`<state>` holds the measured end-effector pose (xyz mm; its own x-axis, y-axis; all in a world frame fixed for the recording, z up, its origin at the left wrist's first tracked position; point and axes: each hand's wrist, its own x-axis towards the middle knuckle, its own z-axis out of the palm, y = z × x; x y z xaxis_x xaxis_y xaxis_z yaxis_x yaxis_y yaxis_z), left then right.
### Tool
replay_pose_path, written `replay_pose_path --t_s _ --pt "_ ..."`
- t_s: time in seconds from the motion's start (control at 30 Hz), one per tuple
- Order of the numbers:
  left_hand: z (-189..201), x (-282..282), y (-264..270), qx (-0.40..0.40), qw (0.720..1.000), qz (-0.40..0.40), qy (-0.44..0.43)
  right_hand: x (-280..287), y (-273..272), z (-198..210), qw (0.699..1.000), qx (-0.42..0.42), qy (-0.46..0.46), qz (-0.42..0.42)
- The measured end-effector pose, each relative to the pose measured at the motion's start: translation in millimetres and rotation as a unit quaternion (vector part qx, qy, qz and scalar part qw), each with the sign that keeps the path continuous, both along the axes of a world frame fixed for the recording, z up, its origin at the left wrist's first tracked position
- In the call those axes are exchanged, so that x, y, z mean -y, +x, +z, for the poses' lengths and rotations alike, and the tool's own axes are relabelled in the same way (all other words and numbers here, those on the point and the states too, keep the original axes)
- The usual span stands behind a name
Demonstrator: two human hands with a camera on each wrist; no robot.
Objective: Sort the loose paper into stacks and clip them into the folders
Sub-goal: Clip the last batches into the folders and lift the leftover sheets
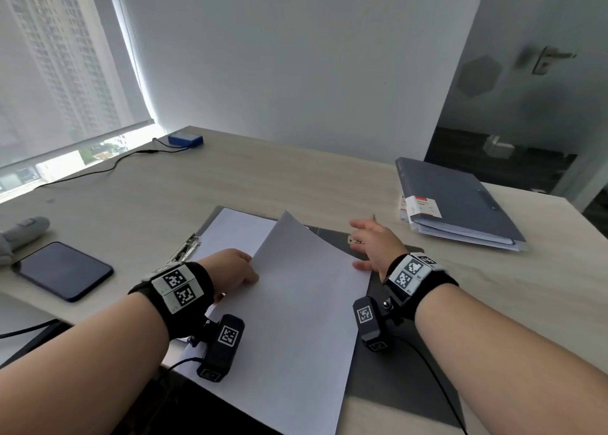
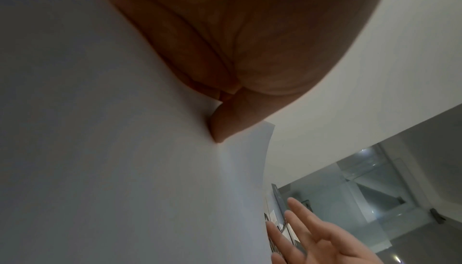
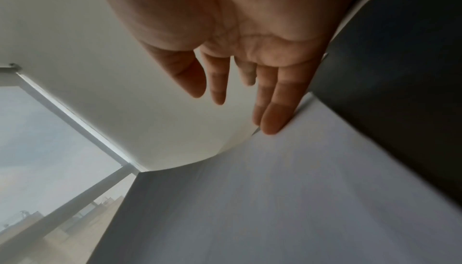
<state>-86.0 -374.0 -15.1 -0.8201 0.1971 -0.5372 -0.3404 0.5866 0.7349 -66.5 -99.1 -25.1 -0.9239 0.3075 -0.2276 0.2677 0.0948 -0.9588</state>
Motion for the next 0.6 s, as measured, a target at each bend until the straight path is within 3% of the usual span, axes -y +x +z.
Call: replay_pose_path --t_s 0.13,0.27,0.43,0.6 --pt "-6 -5 -3 0.015 1.0 0.002 0.022 -31 5 -13 0.997 -0.034 0.017 -0.067" --pt "-9 -19 -3 0.038 0.997 0.012 0.07 -56 33 -8 0.982 -0.009 -0.06 -0.178" --pt "-14 -45 0 0.072 0.986 0.022 0.152 -69 66 -7 0.988 0.064 -0.048 -0.135" --pt "-17 -72 5 0.084 0.985 0.018 0.148 -78 89 -5 0.989 0.113 -0.006 -0.096"
